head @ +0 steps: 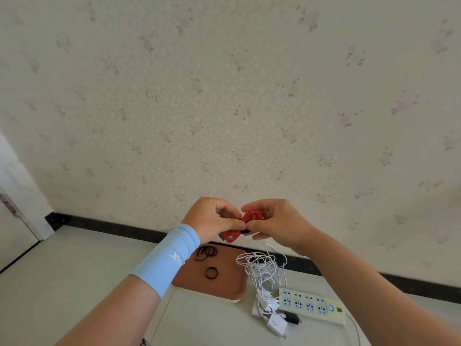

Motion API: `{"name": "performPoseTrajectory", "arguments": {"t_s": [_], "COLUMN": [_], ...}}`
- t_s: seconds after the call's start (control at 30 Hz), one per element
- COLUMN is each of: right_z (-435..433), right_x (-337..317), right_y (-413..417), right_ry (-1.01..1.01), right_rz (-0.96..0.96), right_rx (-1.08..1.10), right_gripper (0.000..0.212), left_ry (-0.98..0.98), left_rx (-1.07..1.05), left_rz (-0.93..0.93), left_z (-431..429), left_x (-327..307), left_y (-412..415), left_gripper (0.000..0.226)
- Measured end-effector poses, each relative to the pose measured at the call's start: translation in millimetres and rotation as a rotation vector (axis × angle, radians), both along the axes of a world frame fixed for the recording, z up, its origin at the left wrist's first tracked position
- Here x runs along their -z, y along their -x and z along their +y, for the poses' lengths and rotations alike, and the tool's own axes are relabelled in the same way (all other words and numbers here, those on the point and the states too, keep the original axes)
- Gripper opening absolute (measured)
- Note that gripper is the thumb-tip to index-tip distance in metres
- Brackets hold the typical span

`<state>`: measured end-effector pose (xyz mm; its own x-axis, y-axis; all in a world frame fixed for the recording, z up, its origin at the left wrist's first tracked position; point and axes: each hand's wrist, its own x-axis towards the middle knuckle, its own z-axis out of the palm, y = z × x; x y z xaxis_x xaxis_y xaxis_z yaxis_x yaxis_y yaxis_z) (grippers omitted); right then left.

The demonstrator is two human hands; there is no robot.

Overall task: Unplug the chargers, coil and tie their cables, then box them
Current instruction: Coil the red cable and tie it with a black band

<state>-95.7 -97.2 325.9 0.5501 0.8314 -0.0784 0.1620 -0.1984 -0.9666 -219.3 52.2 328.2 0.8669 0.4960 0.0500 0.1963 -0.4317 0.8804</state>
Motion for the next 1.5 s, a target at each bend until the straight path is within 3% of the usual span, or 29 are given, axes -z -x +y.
{"name": "performPoseTrajectory", "arguments": {"t_s": [0.1, 0.23, 0.33, 0.57, 0.7, 0.8, 0.9, 1.1, 1.3, 1.43, 1.5], "right_z": [1, 3, 5, 8, 8, 7, 8, 10, 10, 13, 16], "right_x": [-3, -4, 0, 12, 11, 11, 12, 11, 8, 12, 16], "right_y": [0, -1, 2, 2, -4, -5, -2, -4, -7, -9, -8], "right_ry": [0.016, -0.009, 0.016, -0.078, -0.067, 0.024, 0.03, -0.167, -0.117, -0.141, -0.161], "right_rz": [-0.042, -0.045, -0.049, 0.273, 0.212, 0.004, -0.101, 0.243, 0.13, 0.105, 0.094], "right_rx": [-0.038, -0.044, -0.027, 0.13, 0.156, 0.099, 0.083, 0.21, 0.139, 0.153, 0.181], "right_gripper": [0.035, 0.041, 0.046, 0.057, 0.056, 0.067, 0.065, 0.061, 0.064, 0.065, 0.055], "left_ry": [-0.136, 0.043, 0.041, 0.111, 0.087, 0.011, -0.002, 0.22, -0.001, 0.029, 0.107], "left_rx": [-0.015, 0.015, 0.045, -0.126, -0.112, 0.002, 0.023, -0.046, 0.064, 0.089, 0.039], "left_rz": [0.065, 0.073, 0.152, 0.021, 0.014, 0.109, 0.098, -0.115, -0.11, -0.203, -0.246], "left_z": [3, 4, 8, -3, -3, 2, 4, -6, 1, 2, 2], "left_x": [2, -3, -1, 10, 8, 6, 8, 8, 9, 7, 6], "left_y": [2, 4, 4, -6, -8, -3, 0, -1, -3, -2, -4], "left_gripper": [0.019, 0.01, 0.004, 0.004, 0.006, 0.001, 0.006, 0.026, 0.064, 0.057, 0.052]}}
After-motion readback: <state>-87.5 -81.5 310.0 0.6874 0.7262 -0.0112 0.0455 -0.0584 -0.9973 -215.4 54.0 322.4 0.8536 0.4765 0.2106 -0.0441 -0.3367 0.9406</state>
